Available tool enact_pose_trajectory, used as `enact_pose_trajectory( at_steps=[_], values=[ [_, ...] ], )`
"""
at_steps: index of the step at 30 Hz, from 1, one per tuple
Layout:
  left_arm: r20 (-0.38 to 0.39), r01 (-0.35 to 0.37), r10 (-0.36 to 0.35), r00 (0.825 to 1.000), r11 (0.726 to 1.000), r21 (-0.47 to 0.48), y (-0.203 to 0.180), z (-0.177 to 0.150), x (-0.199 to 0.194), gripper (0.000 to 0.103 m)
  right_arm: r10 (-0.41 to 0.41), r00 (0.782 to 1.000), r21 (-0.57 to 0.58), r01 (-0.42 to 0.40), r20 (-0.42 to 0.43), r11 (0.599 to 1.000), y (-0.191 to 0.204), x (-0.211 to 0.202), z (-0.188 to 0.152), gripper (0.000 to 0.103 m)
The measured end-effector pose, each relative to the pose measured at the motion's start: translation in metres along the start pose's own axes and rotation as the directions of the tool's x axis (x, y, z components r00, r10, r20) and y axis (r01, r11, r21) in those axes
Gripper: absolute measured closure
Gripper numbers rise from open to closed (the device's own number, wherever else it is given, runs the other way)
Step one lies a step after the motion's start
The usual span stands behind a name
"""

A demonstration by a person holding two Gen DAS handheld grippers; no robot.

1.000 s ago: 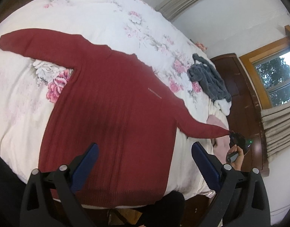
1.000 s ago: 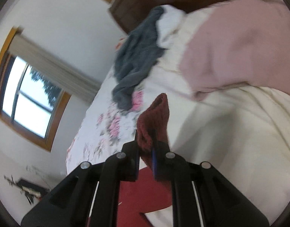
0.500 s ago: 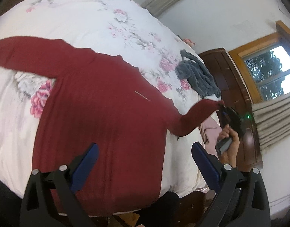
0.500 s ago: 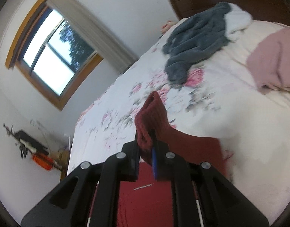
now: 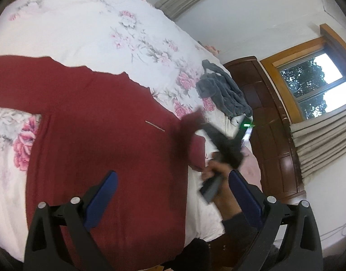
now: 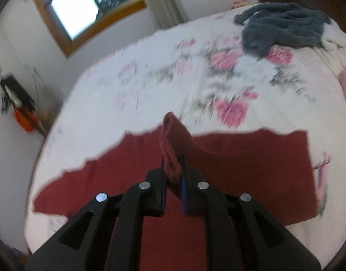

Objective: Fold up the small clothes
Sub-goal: 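Fold the held sleeve across the sweater body with the right tool, release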

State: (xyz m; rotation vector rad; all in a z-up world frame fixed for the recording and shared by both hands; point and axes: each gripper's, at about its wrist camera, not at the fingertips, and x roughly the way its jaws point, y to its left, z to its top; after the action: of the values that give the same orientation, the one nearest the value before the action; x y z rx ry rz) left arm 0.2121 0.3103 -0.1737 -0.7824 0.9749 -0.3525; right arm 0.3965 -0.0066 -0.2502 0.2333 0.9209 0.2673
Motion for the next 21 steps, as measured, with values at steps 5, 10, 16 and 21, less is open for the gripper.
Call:
enact_pose_trajectory(
  at_steps=[5, 10, 16, 21],
  values=[
    [-0.034, 0.044, -0.046, 0.998, 0.997, -0.066, 0.018, 0.006, 0.024, 0.004, -0.033, 0.994, -0.042, 0.028, -0.108, 0.999, 0.017, 0.059, -0.032, 0.094],
    [-0.068, 0.084, -0.094, 0.993, 0.988, -0.13, 0.033, 0.014, 0.055, 0.004, 0.026, 0.979, -0.039, -0.034, -0.201, 0.999, 0.026, 0.084, -0.054, 0.073],
    [-0.145, 0.222, -0.266, 0.953, 0.939, -0.261, 0.047, 0.037, 0.126, 0.004, 0.108, 0.986, -0.022, -0.111, -0.128, 0.994, 0.004, 0.009, -0.064, 0.052],
    [-0.207, 0.182, -0.264, 0.942, 0.92, -0.346, 0.061, 0.052, 0.209, 0.004, 0.083, 0.988, 0.015, -0.082, -0.133, 0.997, -0.044, -0.058, -0.115, 0.05]
  ],
)
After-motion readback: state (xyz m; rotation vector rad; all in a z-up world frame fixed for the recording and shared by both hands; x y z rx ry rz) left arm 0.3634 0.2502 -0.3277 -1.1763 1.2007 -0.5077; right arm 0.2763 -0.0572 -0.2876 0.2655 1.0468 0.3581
